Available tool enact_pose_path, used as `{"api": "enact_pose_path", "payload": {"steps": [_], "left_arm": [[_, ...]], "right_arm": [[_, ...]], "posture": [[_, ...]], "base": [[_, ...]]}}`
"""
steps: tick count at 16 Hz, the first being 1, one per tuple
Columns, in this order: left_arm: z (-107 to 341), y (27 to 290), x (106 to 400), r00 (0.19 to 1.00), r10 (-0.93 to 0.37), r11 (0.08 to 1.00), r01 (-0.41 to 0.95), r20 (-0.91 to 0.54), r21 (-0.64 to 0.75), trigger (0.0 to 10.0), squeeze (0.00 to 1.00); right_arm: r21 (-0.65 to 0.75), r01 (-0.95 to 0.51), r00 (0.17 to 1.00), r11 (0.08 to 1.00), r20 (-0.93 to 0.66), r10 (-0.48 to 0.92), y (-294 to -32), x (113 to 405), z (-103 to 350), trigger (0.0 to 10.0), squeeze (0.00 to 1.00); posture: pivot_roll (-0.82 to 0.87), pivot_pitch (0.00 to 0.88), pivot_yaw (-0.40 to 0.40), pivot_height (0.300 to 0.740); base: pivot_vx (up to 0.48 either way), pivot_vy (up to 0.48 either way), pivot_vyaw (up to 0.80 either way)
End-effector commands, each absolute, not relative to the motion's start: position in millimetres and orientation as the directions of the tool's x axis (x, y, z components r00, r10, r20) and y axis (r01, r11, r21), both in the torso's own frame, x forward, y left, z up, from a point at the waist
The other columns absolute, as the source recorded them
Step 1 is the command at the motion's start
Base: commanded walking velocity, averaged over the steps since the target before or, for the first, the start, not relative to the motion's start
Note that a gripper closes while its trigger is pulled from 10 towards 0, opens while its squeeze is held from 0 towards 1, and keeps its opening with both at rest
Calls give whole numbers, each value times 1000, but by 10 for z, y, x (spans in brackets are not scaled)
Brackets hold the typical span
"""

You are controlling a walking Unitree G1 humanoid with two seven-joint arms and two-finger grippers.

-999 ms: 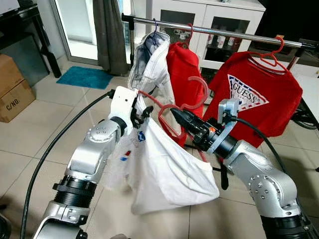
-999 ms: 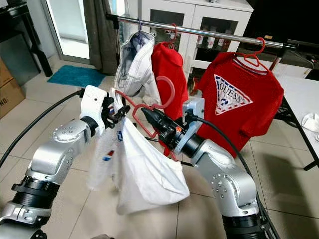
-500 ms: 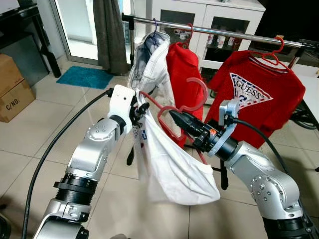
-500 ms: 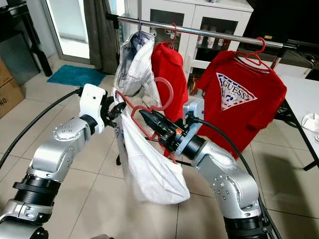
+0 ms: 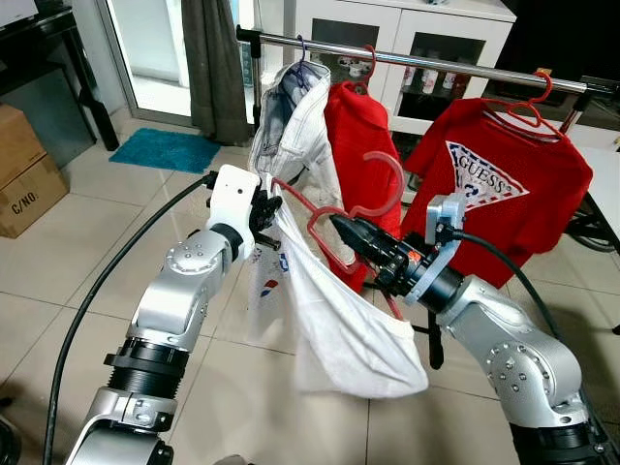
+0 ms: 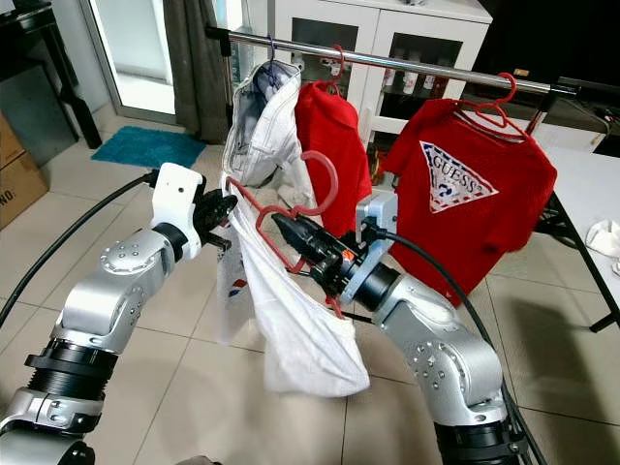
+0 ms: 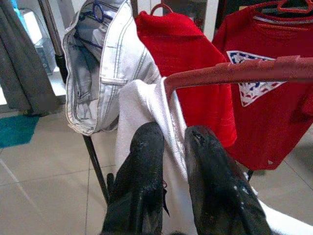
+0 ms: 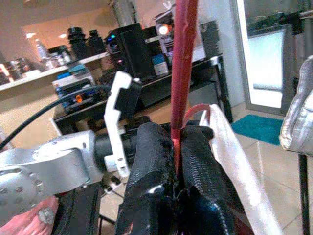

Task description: Hang hanger

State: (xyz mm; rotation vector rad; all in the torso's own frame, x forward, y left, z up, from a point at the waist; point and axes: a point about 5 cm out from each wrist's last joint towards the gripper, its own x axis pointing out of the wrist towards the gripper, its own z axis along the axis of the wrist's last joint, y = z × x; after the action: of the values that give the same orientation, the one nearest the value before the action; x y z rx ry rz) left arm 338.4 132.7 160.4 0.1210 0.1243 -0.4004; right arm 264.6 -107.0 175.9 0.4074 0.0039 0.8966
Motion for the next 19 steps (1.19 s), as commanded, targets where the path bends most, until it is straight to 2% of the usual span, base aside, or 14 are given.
{"api": "enact_pose_path", "payload": {"steps": [1, 4, 9, 12, 17, 19], "left_arm": [[1649, 1299, 3414, 913, -387, 912, 400, -131, 94, 0, 0], [1656, 1303, 3396, 911, -392, 909, 405, -124, 100, 0, 0], [1655, 1323, 3359, 916, -382, 906, 398, -124, 147, 0, 0], [1747, 1351, 3390, 927, -364, 913, 374, -86, 162, 0, 0], [1793, 1369, 3408, 930, -362, 910, 368, -68, 189, 0, 0], [1773, 1353, 3387, 924, -375, 901, 383, -77, 202, 0, 0]], "right_arm": [[342, -769, 622, 540, 200, 757, -1082, 2643, 1847, 10000, 0], [339, -760, 633, 555, 190, 750, -1099, 2657, 1837, 10000, 0], [320, -634, 757, 704, 68, 650, -1225, 2797, 1701, 10000, 0], [247, -590, 778, 769, -81, 623, -1244, 2809, 1557, 10000, 0], [116, -588, 755, 800, -277, 595, -1263, 2747, 1347, 10000, 0], [106, -489, 825, 866, -268, 498, -1355, 2824, 1359, 10000, 0]], "posture": [[-113, 0, -46, 740], [-113, 0, -48, 740], [-115, 0, -47, 740], [-116, 0, -49, 740], [-120, 0, -50, 740], [-122, 0, -51, 740]], "base": [[0, 0, 0], [0, 0, 0], [0, 0, 0], [0, 0, 0], [0, 0, 0], [0, 0, 0]]}}
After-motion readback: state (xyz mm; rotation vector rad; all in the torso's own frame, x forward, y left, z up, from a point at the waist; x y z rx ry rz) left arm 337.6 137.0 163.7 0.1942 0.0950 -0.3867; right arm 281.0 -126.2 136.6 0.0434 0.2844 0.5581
